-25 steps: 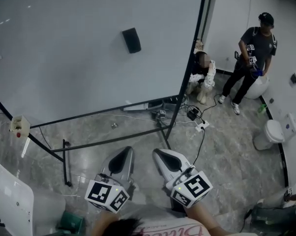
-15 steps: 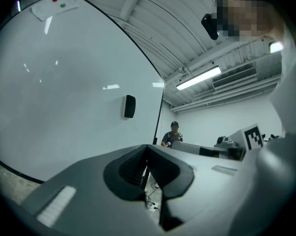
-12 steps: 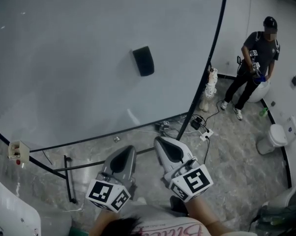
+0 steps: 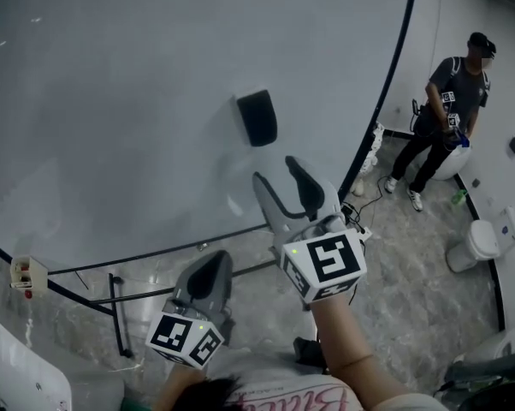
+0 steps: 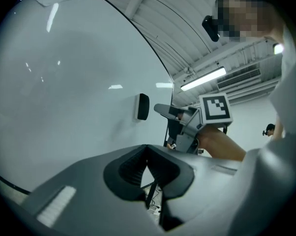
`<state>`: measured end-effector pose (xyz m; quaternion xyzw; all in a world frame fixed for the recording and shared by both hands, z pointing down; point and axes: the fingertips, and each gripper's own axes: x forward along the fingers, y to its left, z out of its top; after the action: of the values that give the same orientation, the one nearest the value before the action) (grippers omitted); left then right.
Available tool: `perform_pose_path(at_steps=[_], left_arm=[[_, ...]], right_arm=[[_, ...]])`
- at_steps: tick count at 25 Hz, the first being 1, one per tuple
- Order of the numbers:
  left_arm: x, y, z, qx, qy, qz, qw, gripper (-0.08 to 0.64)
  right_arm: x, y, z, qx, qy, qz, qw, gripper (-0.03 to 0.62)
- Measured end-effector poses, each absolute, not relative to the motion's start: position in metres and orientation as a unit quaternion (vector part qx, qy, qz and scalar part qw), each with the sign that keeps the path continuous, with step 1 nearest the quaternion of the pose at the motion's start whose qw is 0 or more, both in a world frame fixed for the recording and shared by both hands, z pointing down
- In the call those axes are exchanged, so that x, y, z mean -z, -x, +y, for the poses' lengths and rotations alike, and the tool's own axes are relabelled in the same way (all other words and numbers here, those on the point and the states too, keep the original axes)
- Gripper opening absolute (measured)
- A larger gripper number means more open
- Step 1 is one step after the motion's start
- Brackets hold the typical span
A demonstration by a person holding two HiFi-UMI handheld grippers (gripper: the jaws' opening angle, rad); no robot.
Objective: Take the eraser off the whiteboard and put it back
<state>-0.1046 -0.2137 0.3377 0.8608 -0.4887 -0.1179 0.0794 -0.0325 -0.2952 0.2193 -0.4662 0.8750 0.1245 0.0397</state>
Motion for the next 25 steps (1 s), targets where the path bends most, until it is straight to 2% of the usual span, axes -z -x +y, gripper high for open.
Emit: perform_pose_path(at_steps=[5, 11, 15, 19, 25], left_arm=[[-0.337, 0.115, -0.22, 0.125, -0.845, -0.513, 0.078, -0.002], [-0.34, 0.124, -0.228, 0.134, -0.83, -0.534, 0.087, -0.002], [-0.339, 0.124, -0.232, 0.137, -0.83, -0.535, 0.085, -0.002], [-0.339, 0.125, -0.234, 0.14, -0.828, -0.536, 0.087, -0.002], [-0.342, 0.126, -0.236, 0.138, -0.826, -0.54, 0.09, -0.002]], right_arm=[[-0.199, 0.039, -0.337, -0.143, 0.492, 0.858, 0.019, 0.235], [-0.197, 0.056, -0.369, -0.157, 0.51, 0.844, -0.041, 0.272], [-0.194, 0.059, -0.381, -0.157, 0.522, 0.837, -0.046, 0.268], [-0.191, 0.06, -0.384, -0.157, 0.526, 0.835, -0.042, 0.23], [-0.191, 0.061, -0.384, -0.157, 0.525, 0.835, -0.039, 0.225]])
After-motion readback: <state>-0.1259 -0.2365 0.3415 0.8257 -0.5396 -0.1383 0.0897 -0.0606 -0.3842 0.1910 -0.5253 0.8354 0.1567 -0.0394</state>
